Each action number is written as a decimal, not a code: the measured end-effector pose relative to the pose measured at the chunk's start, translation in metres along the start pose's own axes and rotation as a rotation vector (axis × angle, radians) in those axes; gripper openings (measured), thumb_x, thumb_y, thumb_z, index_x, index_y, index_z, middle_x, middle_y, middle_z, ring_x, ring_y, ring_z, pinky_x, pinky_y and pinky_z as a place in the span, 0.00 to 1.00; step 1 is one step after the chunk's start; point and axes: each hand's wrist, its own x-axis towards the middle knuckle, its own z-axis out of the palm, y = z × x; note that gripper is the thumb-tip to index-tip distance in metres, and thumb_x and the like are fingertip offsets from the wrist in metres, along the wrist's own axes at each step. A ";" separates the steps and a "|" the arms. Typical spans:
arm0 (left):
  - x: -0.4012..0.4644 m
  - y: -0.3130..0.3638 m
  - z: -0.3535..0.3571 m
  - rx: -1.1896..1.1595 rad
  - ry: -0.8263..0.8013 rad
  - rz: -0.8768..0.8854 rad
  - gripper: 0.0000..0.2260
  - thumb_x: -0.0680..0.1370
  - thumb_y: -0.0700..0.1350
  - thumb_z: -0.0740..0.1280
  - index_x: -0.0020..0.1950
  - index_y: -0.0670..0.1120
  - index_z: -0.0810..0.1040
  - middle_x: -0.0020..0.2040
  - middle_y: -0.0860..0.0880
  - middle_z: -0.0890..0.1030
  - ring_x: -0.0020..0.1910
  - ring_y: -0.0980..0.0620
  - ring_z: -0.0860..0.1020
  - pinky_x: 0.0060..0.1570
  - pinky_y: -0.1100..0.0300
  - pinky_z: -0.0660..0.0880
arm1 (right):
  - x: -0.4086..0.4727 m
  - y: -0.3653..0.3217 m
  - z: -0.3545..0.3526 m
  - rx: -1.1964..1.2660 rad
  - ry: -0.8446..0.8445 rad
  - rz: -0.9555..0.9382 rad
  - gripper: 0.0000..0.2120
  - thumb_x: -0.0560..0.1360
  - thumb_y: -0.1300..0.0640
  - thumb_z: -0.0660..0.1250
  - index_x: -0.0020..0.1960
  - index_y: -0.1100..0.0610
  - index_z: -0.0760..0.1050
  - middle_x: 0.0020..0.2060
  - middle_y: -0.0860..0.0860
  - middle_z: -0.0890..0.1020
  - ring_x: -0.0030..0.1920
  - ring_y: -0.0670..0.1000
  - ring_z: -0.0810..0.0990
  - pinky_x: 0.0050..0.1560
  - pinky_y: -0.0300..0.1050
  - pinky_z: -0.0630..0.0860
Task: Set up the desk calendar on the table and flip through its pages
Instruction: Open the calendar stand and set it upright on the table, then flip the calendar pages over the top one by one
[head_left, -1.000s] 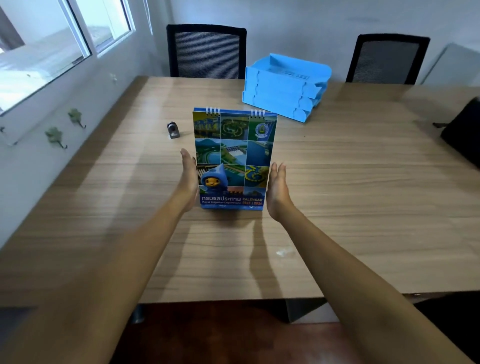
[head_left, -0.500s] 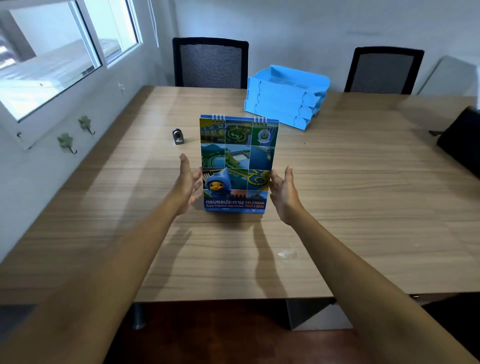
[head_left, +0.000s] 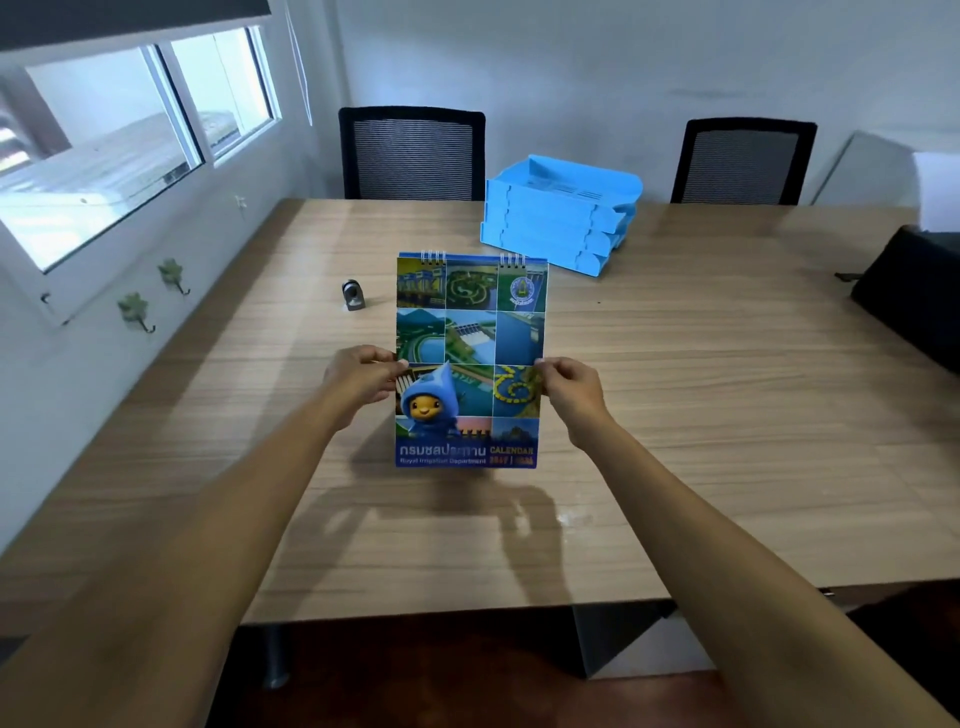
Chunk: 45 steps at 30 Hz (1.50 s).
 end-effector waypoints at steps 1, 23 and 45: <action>-0.002 0.001 -0.003 -0.006 -0.016 0.003 0.04 0.73 0.42 0.72 0.43 0.44 0.77 0.41 0.43 0.80 0.35 0.53 0.76 0.41 0.60 0.77 | -0.001 -0.003 -0.001 0.021 -0.023 0.015 0.10 0.75 0.55 0.67 0.35 0.53 0.77 0.35 0.50 0.79 0.39 0.50 0.77 0.42 0.45 0.77; -0.016 0.124 -0.015 0.054 0.004 0.478 0.19 0.80 0.52 0.57 0.65 0.44 0.75 0.65 0.45 0.77 0.66 0.44 0.73 0.61 0.51 0.70 | 0.002 -0.118 -0.006 -0.435 -0.017 -0.658 0.20 0.79 0.58 0.51 0.67 0.59 0.72 0.63 0.55 0.77 0.64 0.57 0.72 0.65 0.51 0.70; 0.015 0.052 0.011 0.224 -0.111 0.116 0.23 0.79 0.54 0.56 0.71 0.44 0.69 0.70 0.44 0.72 0.68 0.42 0.70 0.68 0.45 0.68 | 0.003 -0.059 0.014 -0.037 -0.222 0.111 0.22 0.78 0.64 0.52 0.72 0.59 0.63 0.66 0.55 0.73 0.67 0.59 0.70 0.64 0.52 0.69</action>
